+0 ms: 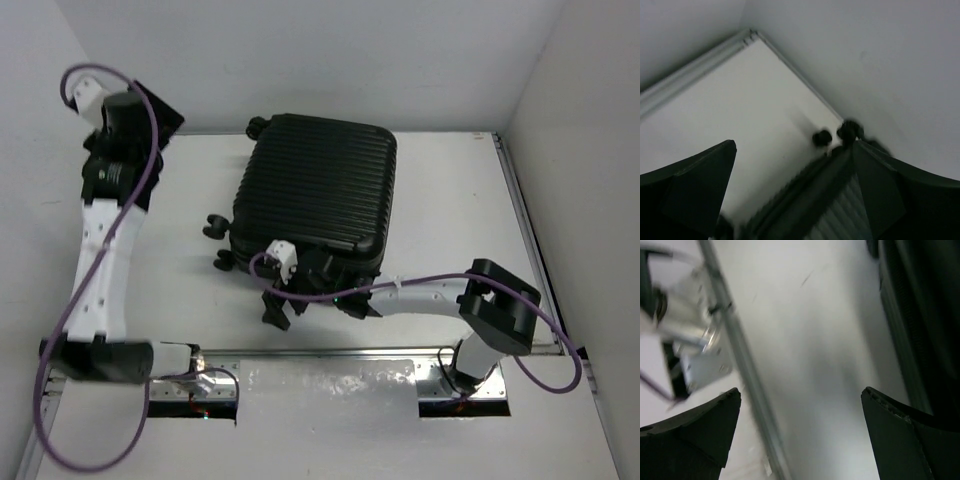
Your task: Pack the luggage
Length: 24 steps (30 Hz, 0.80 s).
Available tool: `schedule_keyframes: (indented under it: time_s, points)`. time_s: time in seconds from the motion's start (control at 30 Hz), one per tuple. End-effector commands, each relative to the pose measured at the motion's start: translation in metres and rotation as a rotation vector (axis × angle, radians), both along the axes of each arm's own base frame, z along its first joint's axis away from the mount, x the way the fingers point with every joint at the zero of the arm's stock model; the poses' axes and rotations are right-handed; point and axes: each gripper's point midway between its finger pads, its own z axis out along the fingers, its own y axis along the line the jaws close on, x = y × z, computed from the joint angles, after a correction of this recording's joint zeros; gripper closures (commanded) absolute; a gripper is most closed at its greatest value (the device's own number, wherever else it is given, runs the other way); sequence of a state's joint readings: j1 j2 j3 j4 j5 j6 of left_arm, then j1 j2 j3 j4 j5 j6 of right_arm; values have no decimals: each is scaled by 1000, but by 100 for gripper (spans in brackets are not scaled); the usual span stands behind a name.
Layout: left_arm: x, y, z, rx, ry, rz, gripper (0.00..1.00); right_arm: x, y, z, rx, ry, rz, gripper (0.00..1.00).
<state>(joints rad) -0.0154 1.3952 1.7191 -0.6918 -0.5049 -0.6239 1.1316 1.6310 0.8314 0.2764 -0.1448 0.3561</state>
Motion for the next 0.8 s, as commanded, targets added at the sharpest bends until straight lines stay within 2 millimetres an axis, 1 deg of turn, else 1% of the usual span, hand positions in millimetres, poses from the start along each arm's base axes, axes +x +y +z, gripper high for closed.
schedule_keyframes:
  time_s: [0.0, 0.03, 0.07, 0.1, 0.13, 0.17, 0.2, 0.23, 0.27, 0.3, 0.33, 0.37, 0.4, 0.43, 0.47, 0.5, 0.53, 0.57, 0.6, 0.63, 0.67, 0.7, 0.77]
  points:
    - [-34, -36, -60, -106, 99, -67, 0, 97, 5, 82, 179, -180, -252, 1]
    - [-54, -39, -76, -110, 103, -98, 0, 100, 0, 91, 191, -186, -261, 1]
    - [-62, -43, -85, -109, 106, -130, 0, 90, 0, 93, 202, -170, -218, 1]
    - [-70, -51, -90, -132, 95, -178, 0, 86, -4, 96, 207, -169, -208, 1]
    - [-81, -57, -99, -144, 61, -224, 0, 77, -13, 101, 221, -164, -201, 1]
    - [-85, -65, -101, -162, 37, -262, 0, 71, -18, 102, 222, -150, -193, 1]
    - [-95, -73, -111, -198, 25, -303, 0, 65, -27, 96, 190, -124, -198, 1]
    - [-95, -77, -107, -247, -17, -300, 0, 57, -40, 99, 188, -124, -200, 1]
    - [-97, -75, -111, -274, -20, -272, 0, 54, -52, 92, 151, -119, -222, 1]
    - [-101, -67, -118, -286, 1, -206, 0, 51, -61, 91, 145, -109, -237, 1]
    - [-99, -64, -120, -338, 2, -152, 0, 46, -76, 92, 146, -126, -255, 1]
    - [-98, -61, -123, -353, 20, -114, 0, 45, -87, 87, 122, -141, -278, 1]
    - [-92, -58, -129, -360, 75, -73, 0, 51, -100, 84, 102, -159, -338, 1]
    - [-85, -59, -132, -374, 96, -60, 0, 52, -113, 73, 67, -163, -375, 1]
    - [-78, -61, -133, -379, 113, -65, 0, 51, -122, 74, 59, -171, -399, 1]
    - [-63, -69, -140, -394, 158, -84, 0, 53, -130, 71, 46, -177, -432, 1]
    - [-57, -72, -146, -399, 189, -93, 0, 51, -138, 60, 22, -171, -443, 1]
    - [-50, -76, -151, -407, 213, -110, 0, 50, -143, 55, 13, -169, -456, 1]
    - [-40, -84, -163, -427, 263, -135, 0, 50, -151, 51, -10, -167, -480, 1]
    - [-36, -86, -170, -434, 288, -136, 0, 56, -165, 43, -50, -188, -542, 1]
    - [-34, -93, -175, -452, 312, -161, 0, 56, -176, 33, -100, -187, -576, 1]
    - [-31, -96, -188, -462, 347, -163, 1, 61, -184, 30, -123, -195, -610, 1]
    - [-32, -99, -198, -478, 378, -169, 1, 65, -197, 19, -154, -166, -648, 1]
